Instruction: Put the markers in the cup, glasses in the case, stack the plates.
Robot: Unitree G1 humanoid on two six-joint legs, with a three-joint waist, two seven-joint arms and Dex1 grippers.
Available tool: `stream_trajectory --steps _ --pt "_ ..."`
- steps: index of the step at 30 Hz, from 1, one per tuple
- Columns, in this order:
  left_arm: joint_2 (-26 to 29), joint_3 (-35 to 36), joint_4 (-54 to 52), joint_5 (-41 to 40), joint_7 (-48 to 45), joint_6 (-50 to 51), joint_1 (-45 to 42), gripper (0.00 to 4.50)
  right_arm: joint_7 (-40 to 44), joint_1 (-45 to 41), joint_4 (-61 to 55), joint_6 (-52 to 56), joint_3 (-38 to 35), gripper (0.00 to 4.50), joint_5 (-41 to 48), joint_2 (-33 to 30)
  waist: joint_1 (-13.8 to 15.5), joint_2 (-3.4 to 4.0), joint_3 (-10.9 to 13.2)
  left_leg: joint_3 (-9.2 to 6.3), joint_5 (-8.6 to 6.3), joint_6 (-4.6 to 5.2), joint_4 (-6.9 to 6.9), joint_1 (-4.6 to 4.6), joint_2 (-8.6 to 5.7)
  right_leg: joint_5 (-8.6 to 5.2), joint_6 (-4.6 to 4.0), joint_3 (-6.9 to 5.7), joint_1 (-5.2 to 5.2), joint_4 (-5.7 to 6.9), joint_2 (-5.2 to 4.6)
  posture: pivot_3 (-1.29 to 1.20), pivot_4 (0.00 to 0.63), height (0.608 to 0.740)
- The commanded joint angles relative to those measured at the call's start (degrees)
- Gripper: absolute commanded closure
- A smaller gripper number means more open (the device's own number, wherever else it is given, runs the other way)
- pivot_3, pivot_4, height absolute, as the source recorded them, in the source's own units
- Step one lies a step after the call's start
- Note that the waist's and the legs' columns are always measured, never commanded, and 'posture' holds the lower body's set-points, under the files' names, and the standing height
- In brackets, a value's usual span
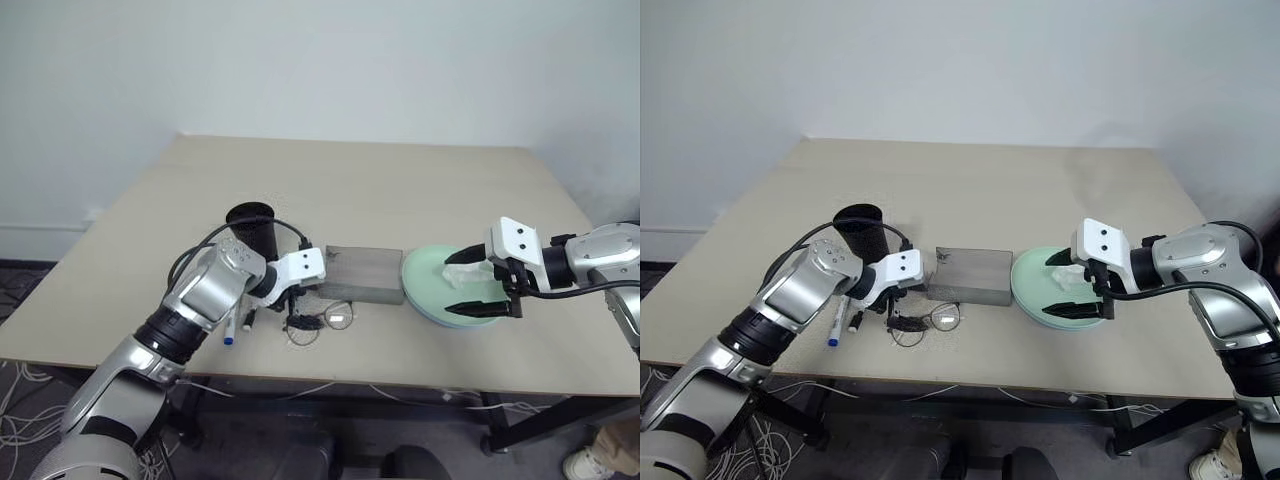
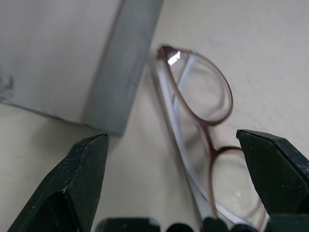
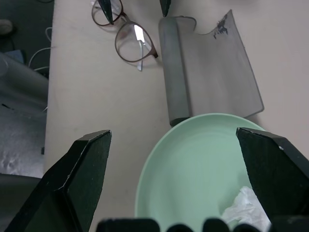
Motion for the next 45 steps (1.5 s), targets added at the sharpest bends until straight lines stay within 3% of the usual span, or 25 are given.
stream_trajectory --steps 1,11,12,14,25,39,45 --pt "0.0 1.2 -1.1 -0.3 -1.1 0.7 -2.2 0.00 -0.5 -0.3 -1.6 -0.6 -1.0 0.03 0.4 0.1 0.0 0.00 0.0 0.00 0.00 0.00 0.00 0.00 0.00 0.00 0.00 0.00 0.00 0.00 0.00 0.00 0.000 0.709" --pt "0.9 -1.8 1.0 3.2 -2.9 -1.1 -2.7 0.00 -1.8 -0.2 -1.0 -1.0 -0.4 0.03 -0.3 1.0 0.0 -0.01 0.0 0.00 0.00 0.00 0.01 0.00 0.00 0.00 0.00 0.00 0.00 0.00 0.00 0.00 0.000 0.709" --pt "0.7 -2.1 1.1 3.4 -3.1 -1.2 -2.8 0.18 -1.9 -0.2 -1.0 -1.1 -0.4 0.01 -0.3 1.0 0.0 -0.01 0.0 0.00 0.00 0.00 0.01 0.00 0.00 0.00 0.00 0.00 0.00 0.00 0.00 0.00 0.000 0.709" --pt "0.4 -2.4 1.3 3.9 -3.4 -1.5 -2.9 0.63 -2.1 -0.2 -0.9 -1.0 -0.3 0.00 -0.4 1.2 0.0 -0.02 0.0 0.00 0.00 0.00 0.01 0.00 0.00 0.00 0.00 0.00 0.00 0.00 0.00 0.00 0.000 0.709" --pt "-2.1 -2.8 4.6 5.4 -3.1 -3.4 -4.3 4.37 -3.3 0.1 -1.3 -0.9 0.1 0.00 -0.5 1.7 0.1 0.01 0.0 0.00 0.01 0.01 0.10 0.00 -0.02 0.09 0.06 -0.01 0.06 0.01 -0.01 0.00 0.000 0.709" --pt "0.2 -1.4 2.7 3.4 -8.8 -9.0 -5.6 4.37 -3.9 -0.2 -1.1 -1.0 0.5 0.00 -0.6 1.8 0.0 0.00 0.0 0.00 0.01 0.02 0.12 0.00 -0.04 0.37 0.09 0.02 0.05 0.00 -0.04 0.00 0.000 0.709" --pt "1.2 2.7 5.6 -0.3 -12.9 -17.5 -8.0 4.37 -3.9 -0.5 -0.8 -1.2 0.6 0.00 -0.8 2.1 0.0 -0.01 0.0 -0.01 0.02 0.02 0.08 0.00 -0.03 0.37 0.11 0.07 -0.03 -0.02 0.02 0.00 0.000 0.709"
